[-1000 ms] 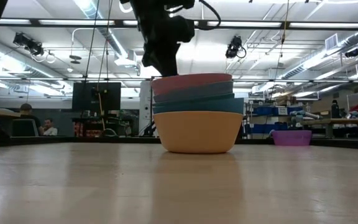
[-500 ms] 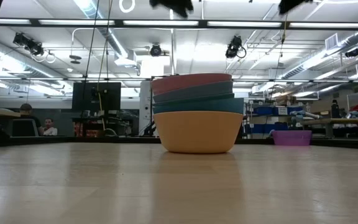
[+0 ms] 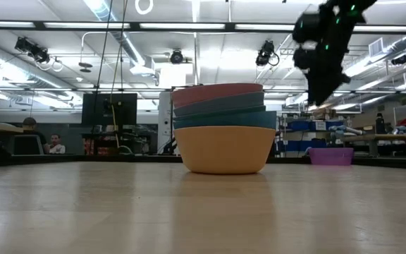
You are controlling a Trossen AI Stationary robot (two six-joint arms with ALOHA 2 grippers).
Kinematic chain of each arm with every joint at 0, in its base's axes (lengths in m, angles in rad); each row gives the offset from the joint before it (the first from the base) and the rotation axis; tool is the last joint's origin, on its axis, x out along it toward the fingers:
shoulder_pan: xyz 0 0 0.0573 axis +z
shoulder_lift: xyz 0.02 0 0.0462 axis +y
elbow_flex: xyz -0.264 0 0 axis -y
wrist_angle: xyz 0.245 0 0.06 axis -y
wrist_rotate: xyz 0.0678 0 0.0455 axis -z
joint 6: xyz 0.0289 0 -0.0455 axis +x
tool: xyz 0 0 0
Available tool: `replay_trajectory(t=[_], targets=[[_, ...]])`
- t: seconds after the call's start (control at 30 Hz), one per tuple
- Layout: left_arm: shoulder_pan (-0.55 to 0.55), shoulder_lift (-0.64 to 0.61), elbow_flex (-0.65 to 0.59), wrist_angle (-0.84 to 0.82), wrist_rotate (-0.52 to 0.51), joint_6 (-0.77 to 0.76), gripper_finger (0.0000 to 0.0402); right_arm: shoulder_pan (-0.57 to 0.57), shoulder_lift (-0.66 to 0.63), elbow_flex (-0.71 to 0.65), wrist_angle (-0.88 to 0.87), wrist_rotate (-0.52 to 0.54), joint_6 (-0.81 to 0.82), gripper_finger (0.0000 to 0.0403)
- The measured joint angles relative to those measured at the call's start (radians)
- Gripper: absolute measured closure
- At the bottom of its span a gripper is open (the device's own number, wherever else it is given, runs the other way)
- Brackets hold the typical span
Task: Nest bowls inside each other
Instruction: Stack the violet bowl on top of the orange bowl
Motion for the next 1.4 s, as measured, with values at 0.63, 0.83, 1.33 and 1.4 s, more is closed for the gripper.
replay_trajectory(t=[0.63, 0.83, 1.33, 1.4], targets=[[-0.028, -0.083, -0.002, -0.157, 0.001, -0.114, 0.0199, -0.235, 0.412, 0.017, 0.100, -0.034, -0.035, 0.0241], [-0.034, -0.084, -0.002, -0.199, 0.002, -0.122, 0.0199, -0.291, 0.415, 0.018, 0.117, -0.035, -0.061, 0.0243], [-0.047, -0.084, -0.002, -0.202, 0.012, -0.174, 0.0199, -0.315, 0.517, 0.018, 0.135, -0.079, -0.081, 0.0281], [-0.055, -0.084, -0.002, -0.201, 0.014, -0.177, 0.0199, -0.312, 0.525, 0.018, 0.142, -0.086, -0.099, 0.0296]])
